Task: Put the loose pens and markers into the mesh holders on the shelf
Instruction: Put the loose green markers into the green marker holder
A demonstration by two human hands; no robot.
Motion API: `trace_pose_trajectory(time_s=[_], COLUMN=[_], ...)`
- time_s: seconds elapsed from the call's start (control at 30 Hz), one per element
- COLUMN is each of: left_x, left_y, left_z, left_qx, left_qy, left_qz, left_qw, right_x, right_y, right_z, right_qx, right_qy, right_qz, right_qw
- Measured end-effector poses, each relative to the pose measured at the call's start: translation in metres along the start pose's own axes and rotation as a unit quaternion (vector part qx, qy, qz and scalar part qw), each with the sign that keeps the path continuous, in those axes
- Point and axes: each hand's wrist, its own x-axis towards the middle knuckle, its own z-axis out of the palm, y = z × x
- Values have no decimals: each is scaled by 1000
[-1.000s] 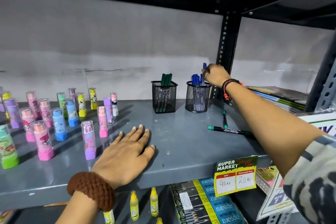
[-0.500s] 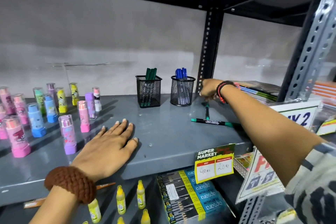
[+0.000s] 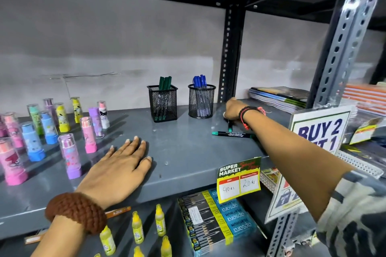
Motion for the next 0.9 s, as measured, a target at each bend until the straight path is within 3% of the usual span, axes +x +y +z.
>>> trace_pose_trajectory(time_s=[0.13, 0.27, 0.4, 0.6, 0.8, 0.9], left_x=[0, 0, -1, -1, 0, 1], left_y=[0, 0, -1, 0, -1, -1], left_z=[0, 0, 1, 1, 0, 0], left_qx=[-2, -6, -9, -17, -24, -26], left_qy=[2, 4, 8, 11, 17, 16], left_qz=[-1, -8, -16, -20, -21, -22], left_qw=[1000, 1000, 1000, 1000, 999, 999], right_x=[0, -19, -24, -13, 8, 21], right_y=[-3, -17, -49, -106, -137, -142], right_z=[-22, -61, -84, -78, -49, -36], right_qx=[100, 150, 211, 278, 223, 203], right_qy=[108, 274, 353, 364, 319, 259], right_qz=[24, -64, -146, -225, -238, -226], right_qw=[989, 948, 900, 860, 890, 917])
